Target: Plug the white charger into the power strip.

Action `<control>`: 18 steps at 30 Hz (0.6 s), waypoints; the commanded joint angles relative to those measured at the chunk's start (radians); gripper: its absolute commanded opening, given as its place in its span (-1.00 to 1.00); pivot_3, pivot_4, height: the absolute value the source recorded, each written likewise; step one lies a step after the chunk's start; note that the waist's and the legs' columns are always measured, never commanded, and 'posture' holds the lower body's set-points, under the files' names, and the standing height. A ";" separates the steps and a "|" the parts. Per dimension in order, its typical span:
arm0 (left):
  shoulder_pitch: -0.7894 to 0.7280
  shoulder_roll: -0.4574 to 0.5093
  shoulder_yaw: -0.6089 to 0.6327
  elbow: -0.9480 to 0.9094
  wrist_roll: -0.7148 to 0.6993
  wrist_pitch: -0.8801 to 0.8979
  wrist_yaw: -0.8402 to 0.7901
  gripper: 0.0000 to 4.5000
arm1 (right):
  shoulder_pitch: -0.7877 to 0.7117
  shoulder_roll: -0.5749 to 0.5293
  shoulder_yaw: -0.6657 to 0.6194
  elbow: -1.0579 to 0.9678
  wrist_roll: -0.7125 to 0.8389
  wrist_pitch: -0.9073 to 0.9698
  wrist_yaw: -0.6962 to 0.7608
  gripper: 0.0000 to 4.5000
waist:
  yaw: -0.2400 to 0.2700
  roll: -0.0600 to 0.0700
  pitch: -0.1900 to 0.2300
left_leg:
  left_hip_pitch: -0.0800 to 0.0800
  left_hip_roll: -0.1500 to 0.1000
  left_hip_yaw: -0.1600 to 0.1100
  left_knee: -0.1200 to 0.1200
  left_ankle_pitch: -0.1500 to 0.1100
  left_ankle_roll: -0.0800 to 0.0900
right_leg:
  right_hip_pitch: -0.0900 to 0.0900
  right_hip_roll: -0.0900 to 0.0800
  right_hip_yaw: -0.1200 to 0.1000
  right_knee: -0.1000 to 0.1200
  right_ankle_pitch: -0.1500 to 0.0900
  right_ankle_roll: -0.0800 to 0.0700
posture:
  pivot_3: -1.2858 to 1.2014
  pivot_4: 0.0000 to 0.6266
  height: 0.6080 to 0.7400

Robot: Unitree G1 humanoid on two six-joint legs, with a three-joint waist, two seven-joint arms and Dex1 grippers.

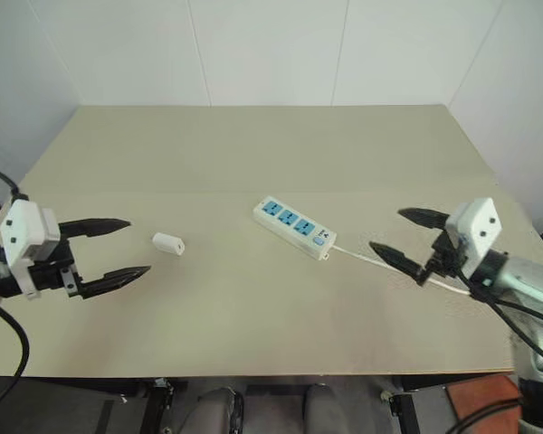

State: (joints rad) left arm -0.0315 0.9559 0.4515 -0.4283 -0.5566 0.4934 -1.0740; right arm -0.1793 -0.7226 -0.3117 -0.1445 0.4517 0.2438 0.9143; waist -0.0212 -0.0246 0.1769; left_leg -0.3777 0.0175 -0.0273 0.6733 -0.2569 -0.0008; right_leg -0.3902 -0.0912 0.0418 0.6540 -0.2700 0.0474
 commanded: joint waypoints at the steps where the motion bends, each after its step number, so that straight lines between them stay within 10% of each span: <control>1: -0.028 -0.001 -0.013 0.008 -0.018 -0.028 -0.008 1.00 | -0.068 0.088 0.061 0.057 -0.025 -0.068 -0.047 1.00 | -0.001 0.000 0.000 | 0.000 0.000 0.000 0.000 0.000 0.000 | 0.000 0.000 0.000 0.000 0.000 0.000 | 0.03 -0.52 1.00; 18: -0.098 -0.008 -0.070 0.076 -0.021 -0.063 -0.054 1.00 | -0.274 0.323 0.267 0.472 -0.190 -0.361 -0.044 1.00 | -0.005 0.001 0.000 | -0.010 0.000 0.001 -0.004 0.000 0.000 | -0.013 -0.001 0.001 0.001 0.000 0.000 | 0.03 -0.52 1.00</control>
State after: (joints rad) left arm -0.1107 0.9436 0.3725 -0.3508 -0.5598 0.4564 -1.1204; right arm -0.4305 -0.4011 -0.0453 0.3105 0.2656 -0.0689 0.8642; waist -0.0266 -0.0240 0.1772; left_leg -0.3877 0.0171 -0.0265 0.6696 -0.2566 -0.0013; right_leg -0.4035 -0.0919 0.0423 0.6550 -0.2698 0.0471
